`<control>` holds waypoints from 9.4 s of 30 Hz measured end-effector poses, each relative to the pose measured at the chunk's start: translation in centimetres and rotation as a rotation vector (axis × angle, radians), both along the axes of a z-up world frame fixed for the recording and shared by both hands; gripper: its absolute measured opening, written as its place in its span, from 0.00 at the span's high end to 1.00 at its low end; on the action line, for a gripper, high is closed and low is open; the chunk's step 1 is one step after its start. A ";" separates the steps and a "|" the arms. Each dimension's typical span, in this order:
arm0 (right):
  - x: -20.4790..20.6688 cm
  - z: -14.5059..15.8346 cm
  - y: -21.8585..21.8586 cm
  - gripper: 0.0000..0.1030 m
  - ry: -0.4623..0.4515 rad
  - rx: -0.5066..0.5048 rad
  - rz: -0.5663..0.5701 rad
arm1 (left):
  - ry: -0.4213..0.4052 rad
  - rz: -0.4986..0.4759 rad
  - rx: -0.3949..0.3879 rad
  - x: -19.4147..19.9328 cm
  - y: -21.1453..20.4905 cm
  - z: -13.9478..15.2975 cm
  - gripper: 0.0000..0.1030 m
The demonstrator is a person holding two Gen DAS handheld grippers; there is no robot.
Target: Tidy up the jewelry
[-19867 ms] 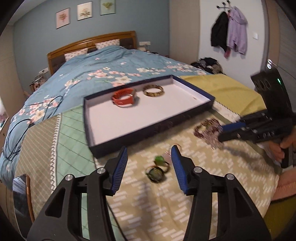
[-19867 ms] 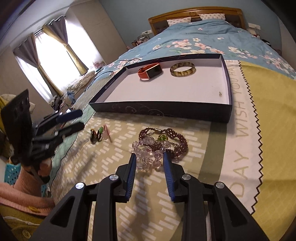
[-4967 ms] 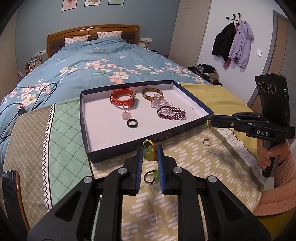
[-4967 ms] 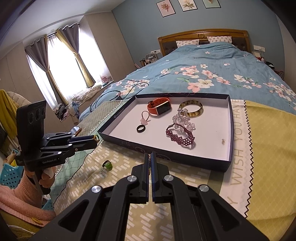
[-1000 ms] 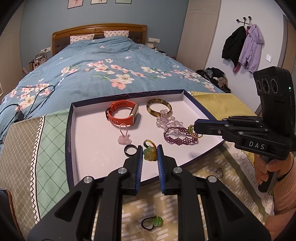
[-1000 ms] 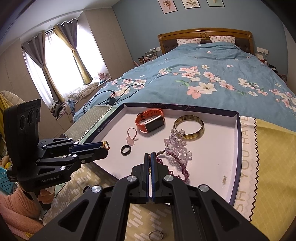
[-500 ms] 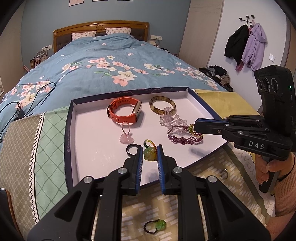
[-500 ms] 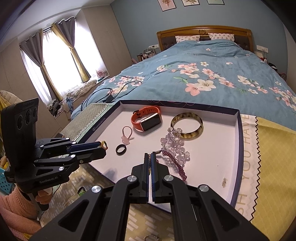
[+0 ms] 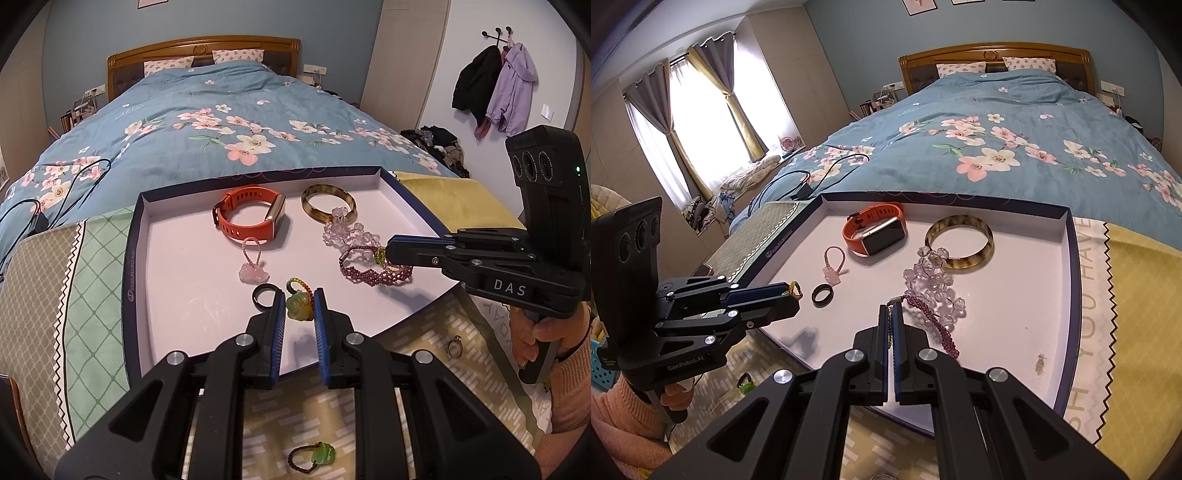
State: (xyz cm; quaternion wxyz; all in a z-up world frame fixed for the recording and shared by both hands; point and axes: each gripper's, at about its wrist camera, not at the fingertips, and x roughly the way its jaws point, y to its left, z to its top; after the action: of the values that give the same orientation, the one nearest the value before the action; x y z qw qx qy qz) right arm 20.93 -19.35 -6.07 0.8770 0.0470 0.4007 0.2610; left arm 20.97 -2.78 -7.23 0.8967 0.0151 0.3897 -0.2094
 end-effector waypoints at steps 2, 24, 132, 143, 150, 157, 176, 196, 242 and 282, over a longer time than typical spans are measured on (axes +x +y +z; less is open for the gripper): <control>0.1 -0.1 0.0 0.99 0.004 -0.001 -0.003 | 0.002 0.001 0.003 0.1 0.0 -0.1 0.85; 1.4 -1.3 0.2 0.97 0.032 -0.031 -0.037 | 0.039 0.007 0.027 1.0 -0.8 -1.2 0.84; -8.8 -1.6 -2.5 0.96 0.016 -0.052 -0.087 | 0.028 -0.025 0.063 -9.2 1.5 -1.2 0.77; -8.7 -0.4 -2.4 0.96 -0.014 0.004 -0.081 | -0.024 -0.022 0.041 -9.6 1.3 0.5 0.77; -8.7 0.3 -2.4 0.96 -0.037 0.030 -0.082 | -0.054 -0.027 0.028 -9.7 0.9 1.5 0.77; -8.5 0.8 -2.2 0.96 -0.050 0.044 -0.075 | -0.075 -0.024 0.018 -9.6 0.8 2.2 0.77; -8.1 1.4 -1.8 0.96 -0.063 0.058 -0.069 | -0.109 -0.014 0.011 -8.9 0.4 3.2 0.77; -6.5 2.4 -1.6 0.96 -0.093 0.049 -0.069 | -0.125 0.017 0.007 -7.2 0.7 3.7 0.77; -4.0 3.4 -0.8 0.96 -0.114 0.035 -0.062 | -0.150 0.049 0.017 -4.3 0.5 4.4 0.77; -1.3 2.0 -0.2 0.96 -0.089 0.012 -0.063 | -0.139 0.075 0.042 -1.9 0.3 3.3 0.77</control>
State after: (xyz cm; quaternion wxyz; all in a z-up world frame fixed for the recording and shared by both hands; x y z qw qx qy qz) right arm 19.63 -19.57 -4.03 0.9013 0.0534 0.3582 0.2377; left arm 19.05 -2.44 -3.98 0.9282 0.0337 0.3313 -0.1658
